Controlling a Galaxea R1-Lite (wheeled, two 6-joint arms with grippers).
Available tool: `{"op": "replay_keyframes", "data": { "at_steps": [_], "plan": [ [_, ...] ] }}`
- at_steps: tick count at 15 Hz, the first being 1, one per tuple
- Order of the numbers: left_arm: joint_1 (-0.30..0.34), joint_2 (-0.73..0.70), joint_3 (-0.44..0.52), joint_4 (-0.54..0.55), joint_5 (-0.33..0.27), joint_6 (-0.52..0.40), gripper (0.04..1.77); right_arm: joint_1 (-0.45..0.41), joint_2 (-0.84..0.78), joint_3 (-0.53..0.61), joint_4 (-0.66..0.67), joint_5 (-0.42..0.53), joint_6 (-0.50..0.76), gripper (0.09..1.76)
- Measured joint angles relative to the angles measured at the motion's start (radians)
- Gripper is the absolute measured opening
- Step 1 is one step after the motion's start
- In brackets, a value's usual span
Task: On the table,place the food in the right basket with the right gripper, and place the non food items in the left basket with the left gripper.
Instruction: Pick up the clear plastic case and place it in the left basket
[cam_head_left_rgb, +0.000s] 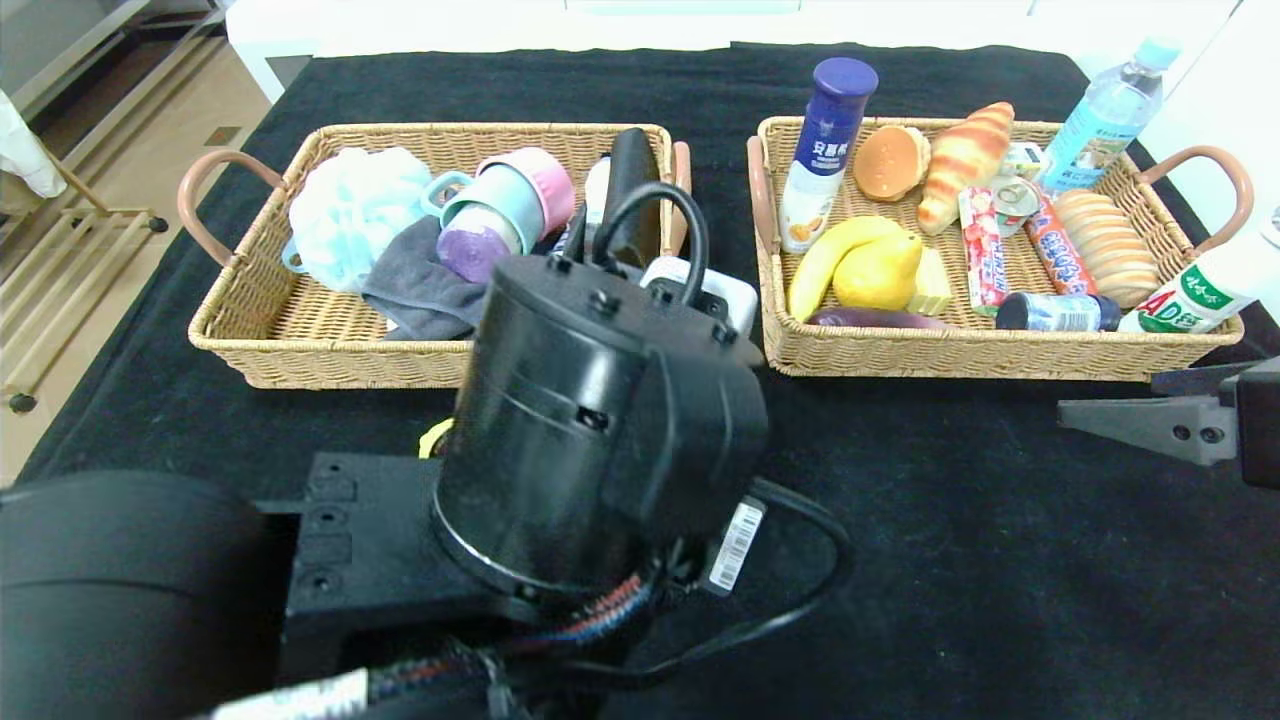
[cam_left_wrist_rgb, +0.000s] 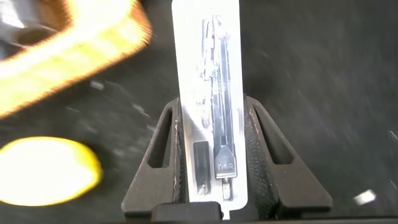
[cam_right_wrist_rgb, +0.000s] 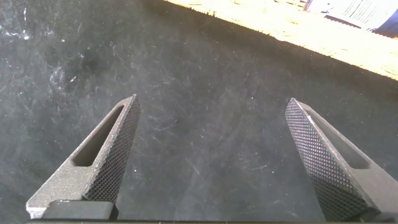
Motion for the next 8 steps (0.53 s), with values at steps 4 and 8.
{"op": "replay_keyframes", "data": {
  "at_steps": [4,8],
  "plan": [
    [0.097,-0.026,-0.042,0.000,-0.053,0.022,0.63,-0.001,-0.001,-0.003,0.000,0.000,0.000,1.71],
    [0.221,-0.036,-0.079,-0.003,-0.160,0.035,0.63,-0.002,-0.002,-0.004,-0.001,-0.001,0.000,1.71]
  ]
}}
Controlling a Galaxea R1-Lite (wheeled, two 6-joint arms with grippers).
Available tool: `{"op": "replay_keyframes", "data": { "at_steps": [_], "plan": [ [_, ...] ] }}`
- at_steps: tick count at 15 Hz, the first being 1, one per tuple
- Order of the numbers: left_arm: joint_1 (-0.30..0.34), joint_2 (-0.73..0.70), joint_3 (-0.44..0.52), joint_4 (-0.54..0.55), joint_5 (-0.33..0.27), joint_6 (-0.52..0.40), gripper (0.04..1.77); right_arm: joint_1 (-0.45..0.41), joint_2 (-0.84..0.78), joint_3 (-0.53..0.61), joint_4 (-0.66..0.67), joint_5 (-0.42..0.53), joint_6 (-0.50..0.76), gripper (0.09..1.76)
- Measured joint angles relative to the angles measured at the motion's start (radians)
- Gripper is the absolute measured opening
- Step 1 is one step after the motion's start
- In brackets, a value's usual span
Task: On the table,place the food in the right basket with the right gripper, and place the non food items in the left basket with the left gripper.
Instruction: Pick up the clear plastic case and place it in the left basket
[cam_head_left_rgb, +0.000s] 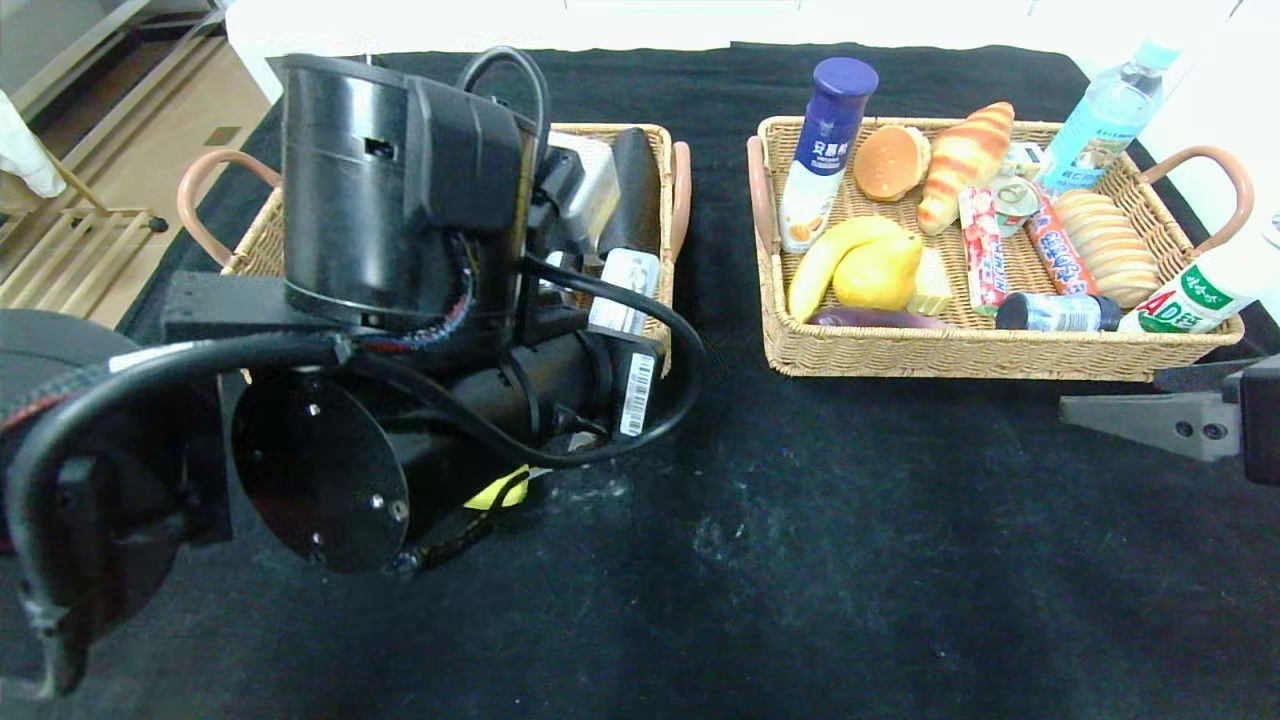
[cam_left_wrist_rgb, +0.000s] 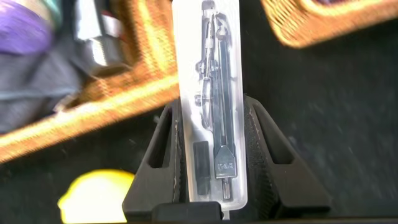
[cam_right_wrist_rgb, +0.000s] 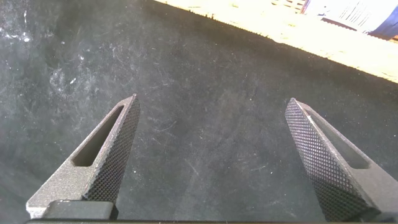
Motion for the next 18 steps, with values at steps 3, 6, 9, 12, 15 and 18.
{"op": "replay_keyframes", "data": {
  "at_steps": [3,6,9,12,15,18],
  "plan": [
    [0.086,-0.001,-0.039,-0.002,-0.064,0.011,0.63,-0.006,0.000,0.000,-0.001,0.000,0.000,1.71],
    [0.151,0.007,-0.094,0.000,-0.129,0.020,0.63,-0.007,0.000,0.000,-0.001,0.000,0.000,1.71],
    [0.206,0.031,-0.155,-0.001,-0.172,0.028,0.63,-0.008,0.000,0.000,-0.001,0.000,-0.001,1.71],
    [0.252,0.069,-0.215,-0.001,-0.216,0.028,0.63,-0.008,0.000,0.000,-0.003,0.000,-0.001,1.71],
    [0.280,0.109,-0.264,-0.001,-0.236,0.028,0.63,-0.012,0.000,0.000,-0.011,0.000,0.000,1.71],
    [0.301,0.146,-0.325,0.003,-0.272,0.029,0.63,-0.014,0.000,-0.001,-0.016,0.000,-0.001,1.71]
  ]
}}
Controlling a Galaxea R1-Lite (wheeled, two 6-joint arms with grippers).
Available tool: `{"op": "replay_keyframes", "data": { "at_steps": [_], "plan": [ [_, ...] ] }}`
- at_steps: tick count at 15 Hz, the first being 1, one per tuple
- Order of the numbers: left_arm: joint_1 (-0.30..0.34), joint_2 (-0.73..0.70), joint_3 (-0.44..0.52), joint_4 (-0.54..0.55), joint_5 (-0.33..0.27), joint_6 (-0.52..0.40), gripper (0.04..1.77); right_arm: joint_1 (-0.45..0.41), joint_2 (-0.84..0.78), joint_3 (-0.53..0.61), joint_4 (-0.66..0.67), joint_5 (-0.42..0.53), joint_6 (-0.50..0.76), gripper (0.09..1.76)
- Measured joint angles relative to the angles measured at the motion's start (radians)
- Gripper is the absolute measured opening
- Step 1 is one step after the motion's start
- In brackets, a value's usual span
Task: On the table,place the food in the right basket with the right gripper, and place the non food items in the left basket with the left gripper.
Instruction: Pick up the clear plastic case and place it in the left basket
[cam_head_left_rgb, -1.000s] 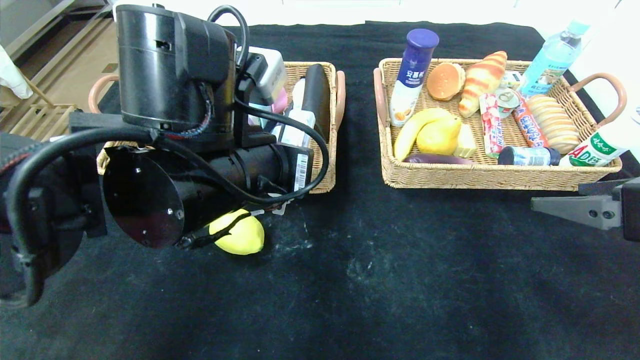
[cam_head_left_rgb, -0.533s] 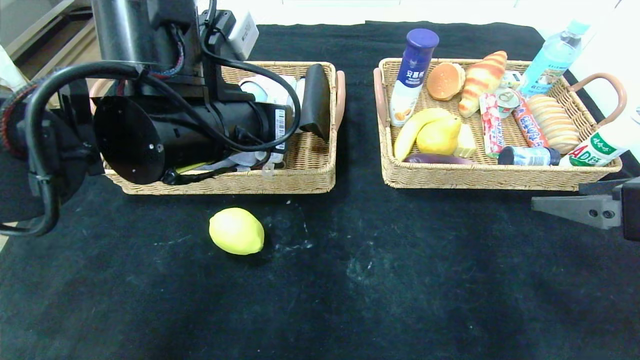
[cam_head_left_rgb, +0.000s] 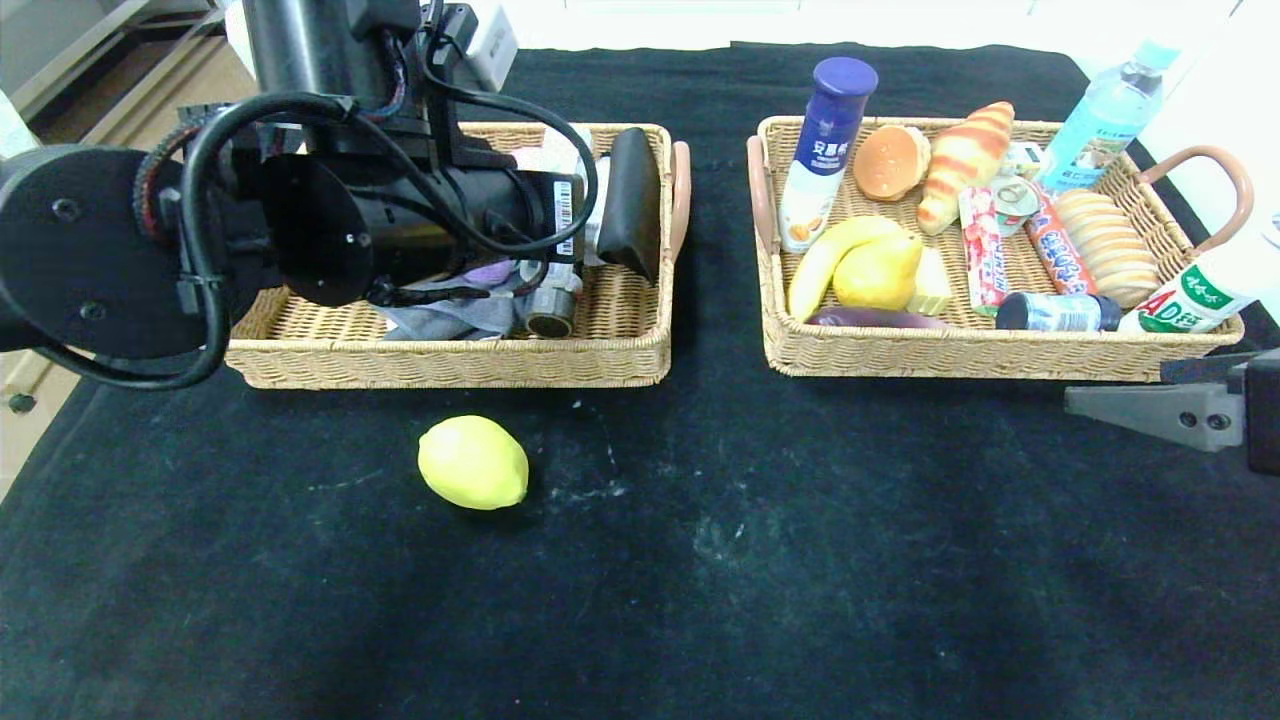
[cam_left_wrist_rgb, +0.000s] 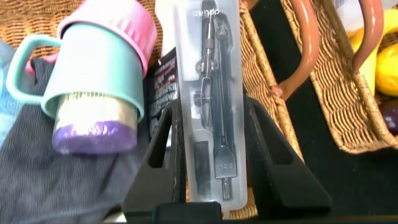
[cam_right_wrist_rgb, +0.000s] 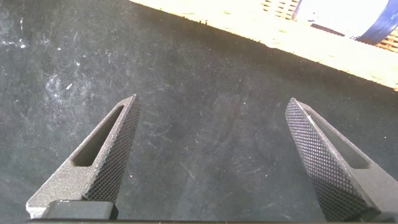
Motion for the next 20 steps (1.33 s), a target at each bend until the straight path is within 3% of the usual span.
{"op": "replay_keyframes", "data": {
  "at_steps": [2,5,13,20],
  "plan": [
    [0.015,0.024,-0.043,0.000,-0.018,0.013,0.63,-0.001,0.000,0.000,0.000,0.000,0.000,1.71],
    [0.051,0.057,-0.110,0.008,-0.106,0.030,0.63,-0.004,0.000,0.000,0.000,0.000,-0.001,1.71],
    [0.098,0.143,-0.225,0.010,-0.130,0.062,0.63,-0.007,-0.003,0.000,-0.001,0.000,-0.001,1.71],
    [0.114,0.157,-0.235,0.003,-0.146,0.075,0.63,-0.005,-0.003,0.000,-0.001,0.001,-0.002,1.71]
  ]
}}
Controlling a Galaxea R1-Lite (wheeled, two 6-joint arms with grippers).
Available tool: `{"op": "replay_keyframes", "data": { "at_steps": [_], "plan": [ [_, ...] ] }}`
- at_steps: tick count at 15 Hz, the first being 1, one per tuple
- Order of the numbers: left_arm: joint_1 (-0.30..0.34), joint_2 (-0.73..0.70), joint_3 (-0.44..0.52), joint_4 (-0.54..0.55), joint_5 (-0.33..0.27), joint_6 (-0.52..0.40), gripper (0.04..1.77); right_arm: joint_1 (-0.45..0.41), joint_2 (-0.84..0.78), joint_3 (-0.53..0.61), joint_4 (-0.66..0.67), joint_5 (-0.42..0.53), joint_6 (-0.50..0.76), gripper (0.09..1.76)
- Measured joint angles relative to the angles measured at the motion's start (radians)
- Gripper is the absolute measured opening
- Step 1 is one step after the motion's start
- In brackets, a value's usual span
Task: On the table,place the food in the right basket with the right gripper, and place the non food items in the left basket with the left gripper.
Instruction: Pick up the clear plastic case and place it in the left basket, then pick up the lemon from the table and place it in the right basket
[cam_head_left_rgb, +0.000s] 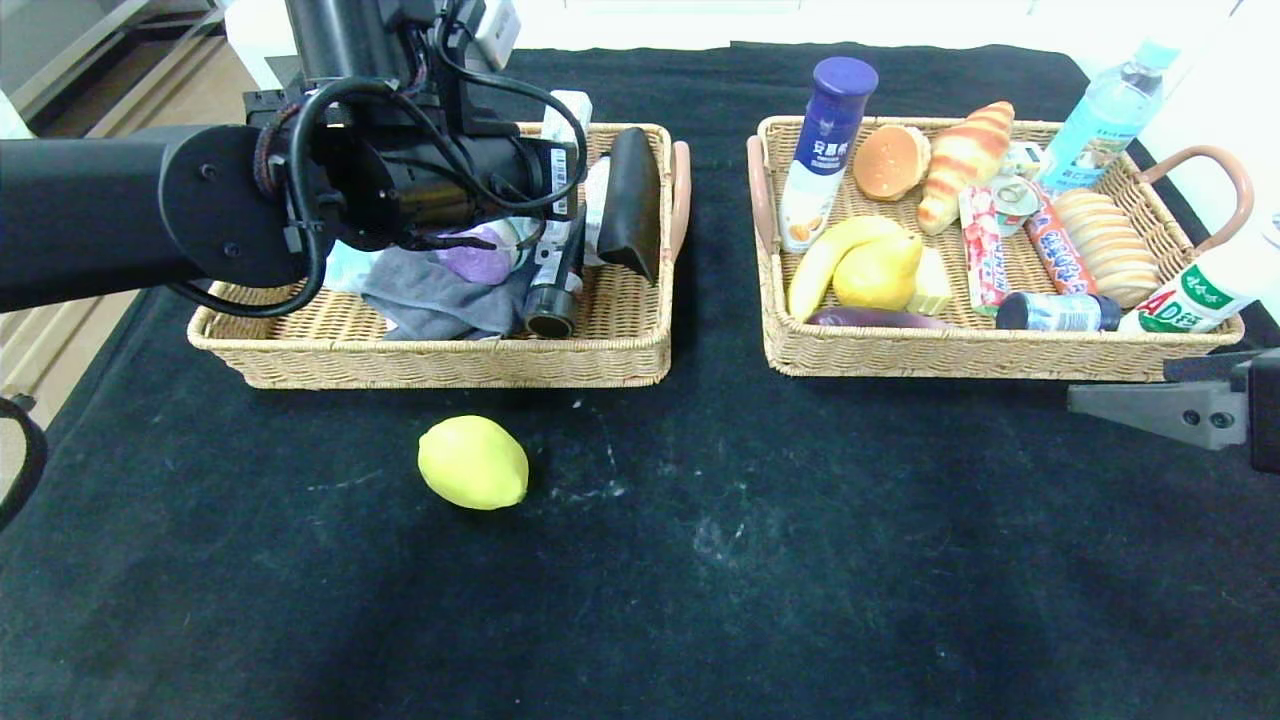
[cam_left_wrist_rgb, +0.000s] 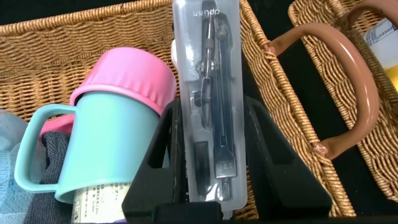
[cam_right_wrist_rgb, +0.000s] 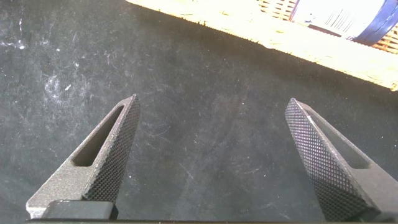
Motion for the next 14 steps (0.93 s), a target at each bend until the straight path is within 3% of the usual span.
{"op": "replay_keyframes", "data": {
  "at_steps": [4,7,14],
  "plan": [
    [-0.001,-0.003,-0.002,0.007,-0.001,0.004,1.07,0.000,0.000,0.000,0.000,0.000,-0.001,1.71],
    [-0.001,-0.005,-0.005,0.009,0.000,0.006,1.28,0.000,0.000,0.000,0.000,0.000,0.000,1.71],
    [-0.002,-0.007,-0.005,0.010,0.013,0.006,1.53,0.000,-0.001,0.000,0.000,0.000,-0.001,1.71]
  ]
}}
